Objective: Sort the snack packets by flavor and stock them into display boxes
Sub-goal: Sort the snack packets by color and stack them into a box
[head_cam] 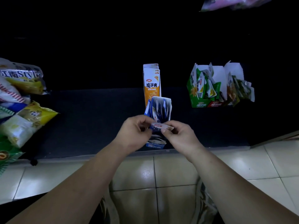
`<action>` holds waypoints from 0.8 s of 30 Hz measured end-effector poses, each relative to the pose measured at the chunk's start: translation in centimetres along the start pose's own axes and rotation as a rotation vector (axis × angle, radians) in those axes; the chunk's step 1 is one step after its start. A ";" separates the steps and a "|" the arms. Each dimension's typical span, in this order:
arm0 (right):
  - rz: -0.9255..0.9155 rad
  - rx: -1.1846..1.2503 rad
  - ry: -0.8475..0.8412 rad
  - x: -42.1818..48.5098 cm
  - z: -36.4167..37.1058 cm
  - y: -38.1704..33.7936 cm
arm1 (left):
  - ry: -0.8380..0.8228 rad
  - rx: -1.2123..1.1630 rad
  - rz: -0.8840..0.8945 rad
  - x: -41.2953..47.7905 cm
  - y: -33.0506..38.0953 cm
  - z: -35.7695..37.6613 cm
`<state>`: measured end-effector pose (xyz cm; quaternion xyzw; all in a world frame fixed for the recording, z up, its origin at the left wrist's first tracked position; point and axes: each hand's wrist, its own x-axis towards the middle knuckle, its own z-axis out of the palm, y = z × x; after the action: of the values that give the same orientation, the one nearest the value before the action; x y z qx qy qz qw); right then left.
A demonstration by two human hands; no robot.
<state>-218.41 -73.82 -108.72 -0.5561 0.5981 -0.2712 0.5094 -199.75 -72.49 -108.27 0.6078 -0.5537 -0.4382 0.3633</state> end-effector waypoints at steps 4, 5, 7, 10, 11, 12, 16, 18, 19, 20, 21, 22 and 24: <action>-0.167 -0.445 0.093 0.8 0.4 0.1 | 0.169 0.216 -0.042 0.3 -1.1 -1.6; -0.237 -0.518 0.146 0.8 0.5 -0.5 | 0.143 0.202 -0.067 0.3 -1.2 -1.7; -0.290 -0.575 0.160 1.0 0.8 -1.3 | 0.098 0.092 -0.107 0.4 -1.2 -1.3; -0.113 -0.540 0.011 1.5 0.9 -1.1 | 0.020 -0.105 -0.203 0.0 -0.8 -0.5; -0.044 -0.464 -0.031 1.7 0.7 -0.9 | -0.005 -0.134 -0.221 -0.1 -0.8 -0.2; 0.002 -0.373 -0.067 1.9 0.5 -0.7 | -0.023 -0.134 -0.219 -0.2 -0.9 -0.1; 0.046 -0.038 -0.225 1.1 0.1 -0.7 | -0.080 -0.032 -0.154 -0.7 -0.7 0.0; 0.036 0.036 -0.212 0.7 0.3 -0.3 | -0.115 0.010 -0.181 -0.6 -0.4 -0.1; 0.041 0.018 -0.207 0.4 0.4 -0.3 | -0.137 0.020 -0.210 -0.5 -0.2 -0.2; 0.054 -0.027 -0.206 0.4 0.6 -0.1 | -0.164 0.016 -0.243 -0.5 -0.3 -0.2; 0.068 -0.093 -0.209 0.4 0.8 0.2 | -0.175 -0.017 -0.279 -0.5 -0.2 -0.2; 0.088 -0.157 -0.209 0.6 1.0 0.3 | -0.177 -0.052 -0.304 -0.6 -0.2 -0.2; 0.136 -0.202 -0.216 1.1 1.1 -0.2 | -0.093 -0.079 -0.303 -0.4 -0.1 -0.3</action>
<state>-217.15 -74.58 -109.27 -0.5889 0.6002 -0.1131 0.5293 -199.45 -72.07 -108.25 0.6488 -0.4542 -0.5369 0.2905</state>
